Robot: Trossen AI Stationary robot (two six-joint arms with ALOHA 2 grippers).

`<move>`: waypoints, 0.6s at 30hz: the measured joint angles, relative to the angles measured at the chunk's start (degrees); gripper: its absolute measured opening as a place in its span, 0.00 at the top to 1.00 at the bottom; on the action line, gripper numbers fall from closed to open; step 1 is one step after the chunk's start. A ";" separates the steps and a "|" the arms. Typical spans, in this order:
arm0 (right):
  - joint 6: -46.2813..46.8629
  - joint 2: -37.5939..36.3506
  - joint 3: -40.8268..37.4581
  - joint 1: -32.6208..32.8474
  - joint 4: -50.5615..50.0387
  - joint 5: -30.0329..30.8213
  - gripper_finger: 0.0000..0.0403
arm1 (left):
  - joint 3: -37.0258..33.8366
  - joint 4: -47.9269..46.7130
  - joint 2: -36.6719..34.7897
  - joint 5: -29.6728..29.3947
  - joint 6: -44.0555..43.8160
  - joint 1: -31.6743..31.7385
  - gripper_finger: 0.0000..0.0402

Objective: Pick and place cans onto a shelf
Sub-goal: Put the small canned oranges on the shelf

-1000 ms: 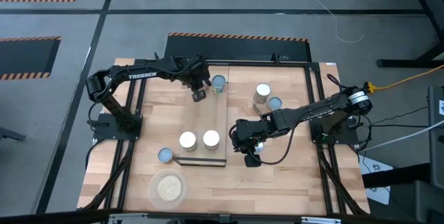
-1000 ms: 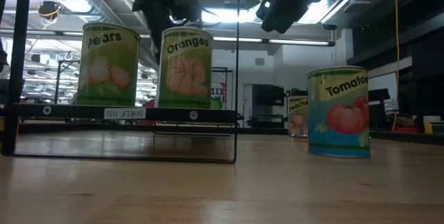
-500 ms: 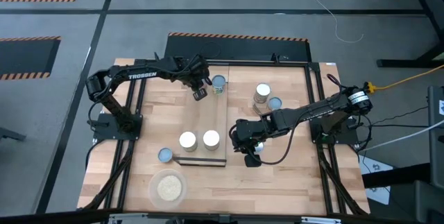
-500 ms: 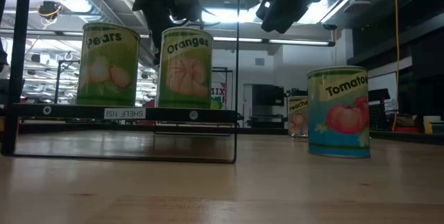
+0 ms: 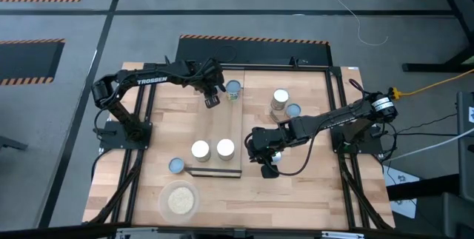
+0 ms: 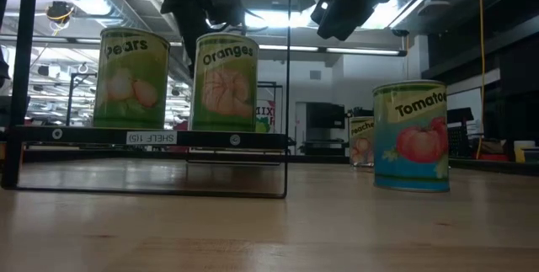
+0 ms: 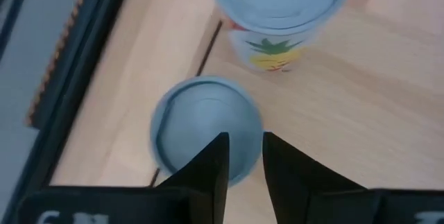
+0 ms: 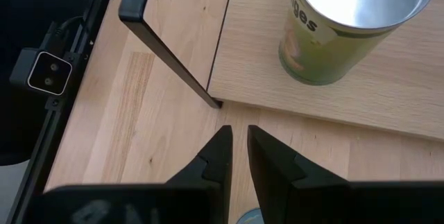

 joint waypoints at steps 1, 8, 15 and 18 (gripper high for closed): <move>0.00 0.00 0.00 0.00 0.00 0.00 0.87 | 0.00 0.05 0.00 1.20 -0.02 -0.01 0.80; 0.02 0.00 0.00 0.00 0.00 0.00 0.87 | 0.00 0.70 0.00 3.95 -1.19 0.00 0.79; 0.00 0.00 0.00 0.00 0.00 0.00 0.87 | 0.00 0.78 0.00 3.70 -1.78 -0.02 0.79; 0.00 0.00 0.00 0.00 0.00 0.00 0.87 | 0.00 1.24 0.00 1.03 -1.80 -0.01 0.79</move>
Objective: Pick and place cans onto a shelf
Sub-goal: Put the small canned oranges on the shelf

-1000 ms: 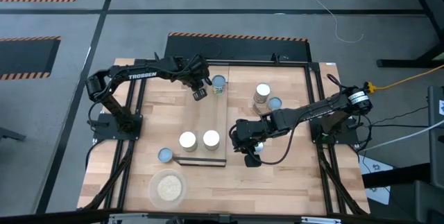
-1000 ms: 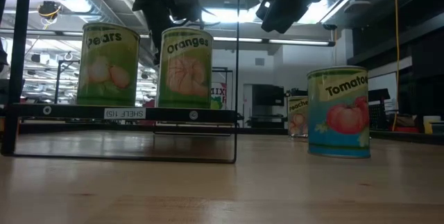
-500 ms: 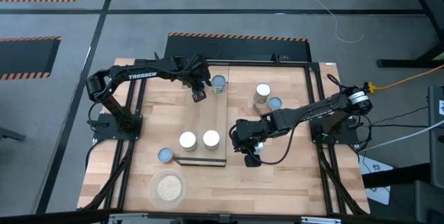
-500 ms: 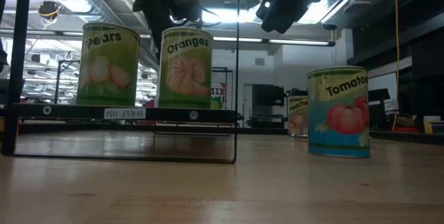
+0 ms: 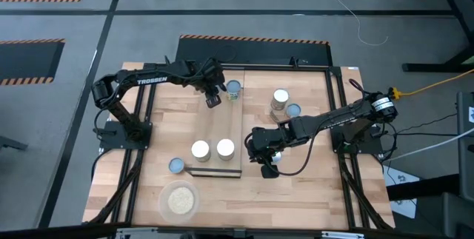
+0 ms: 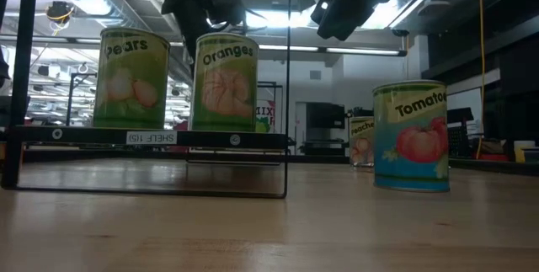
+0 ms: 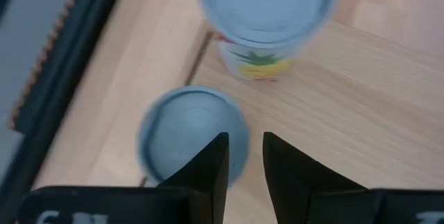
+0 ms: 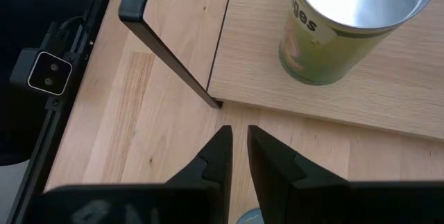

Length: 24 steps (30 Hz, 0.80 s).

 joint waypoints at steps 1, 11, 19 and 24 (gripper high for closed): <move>0.00 0.00 0.00 0.00 0.00 0.00 0.87 | 0.00 0.27 0.00 -0.59 0.00 0.01 0.79; 0.00 0.00 0.00 -0.02 0.00 0.00 0.87 | 0.00 3.66 0.12 -0.76 -0.18 -0.54 0.79; 0.00 -0.01 0.00 -0.01 -0.07 0.00 0.87 | -0.02 4.34 3.25 -1.61 -0.20 -1.39 0.79; 0.00 -0.02 0.00 0.00 -0.13 0.00 0.87 | 0.00 5.14 4.58 -3.09 -0.20 -1.43 0.79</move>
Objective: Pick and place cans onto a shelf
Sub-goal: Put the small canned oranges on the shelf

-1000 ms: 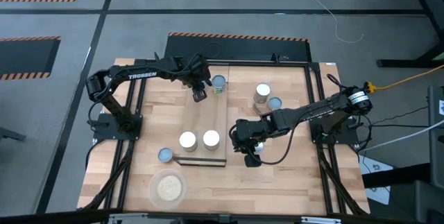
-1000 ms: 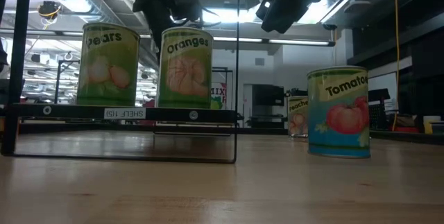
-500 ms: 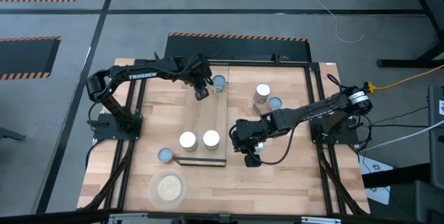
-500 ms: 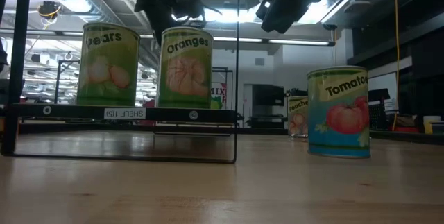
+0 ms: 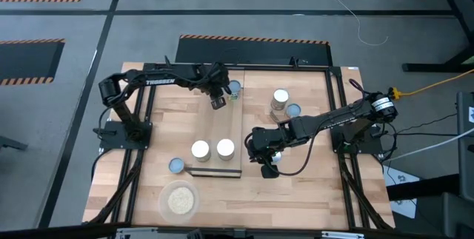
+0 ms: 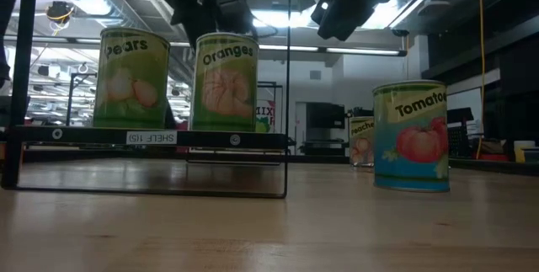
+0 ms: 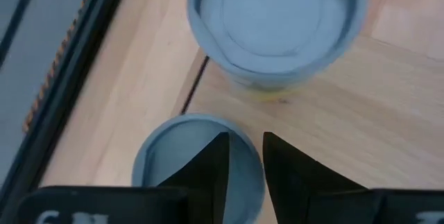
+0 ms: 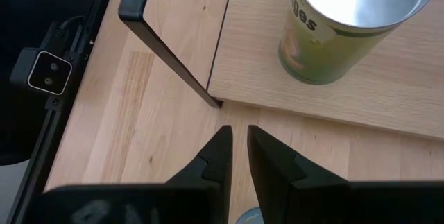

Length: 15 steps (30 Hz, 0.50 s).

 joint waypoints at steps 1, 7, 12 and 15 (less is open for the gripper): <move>0.00 0.00 0.00 0.00 -0.04 0.00 0.87 | 0.00 -0.02 0.11 -0.19 0.02 0.01 0.79; 0.00 0.00 0.00 -0.02 0.00 0.00 0.87 | 0.00 -0.18 0.10 -0.25 0.04 0.02 0.80; 0.00 0.00 0.00 0.00 -0.02 0.00 0.87 | 0.00 -1.15 0.07 -0.27 0.51 0.04 0.86; 0.00 0.00 0.00 0.00 -0.02 0.00 0.87 | 0.01 -1.51 0.05 -0.32 0.64 0.04 0.93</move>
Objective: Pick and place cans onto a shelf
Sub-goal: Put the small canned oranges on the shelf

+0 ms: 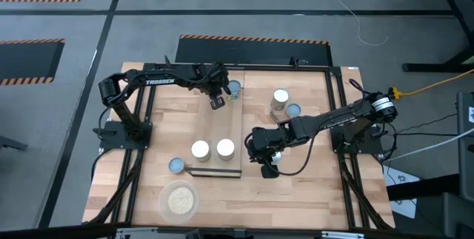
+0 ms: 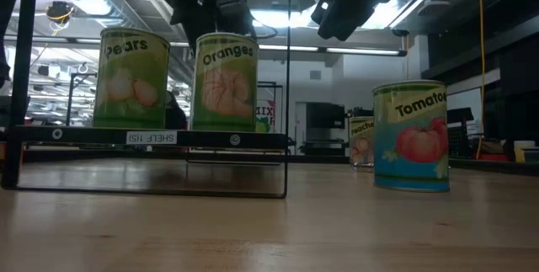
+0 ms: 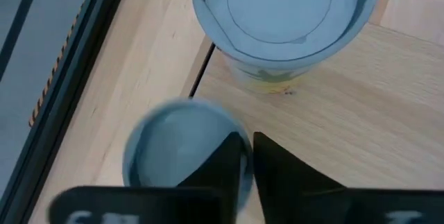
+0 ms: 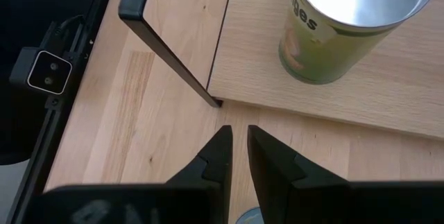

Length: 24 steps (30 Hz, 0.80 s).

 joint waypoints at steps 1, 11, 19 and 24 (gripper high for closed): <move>0.02 0.00 0.00 0.00 -0.02 0.00 0.87 | 0.04 -0.19 -0.02 0.19 0.50 0.00 0.95; 0.02 0.00 0.00 0.00 -0.05 -0.02 0.87 | 0.21 -6.11 -0.45 0.96 8.82 -0.02 0.99; 0.01 0.00 0.00 -0.02 -0.07 0.00 0.87 | 0.02 -8.21 -1.81 6.16 15.71 0.00 0.99; -0.30 0.00 0.00 -0.02 -0.09 0.00 0.87 | -0.13 -11.06 -5.11 9.08 19.47 0.16 0.99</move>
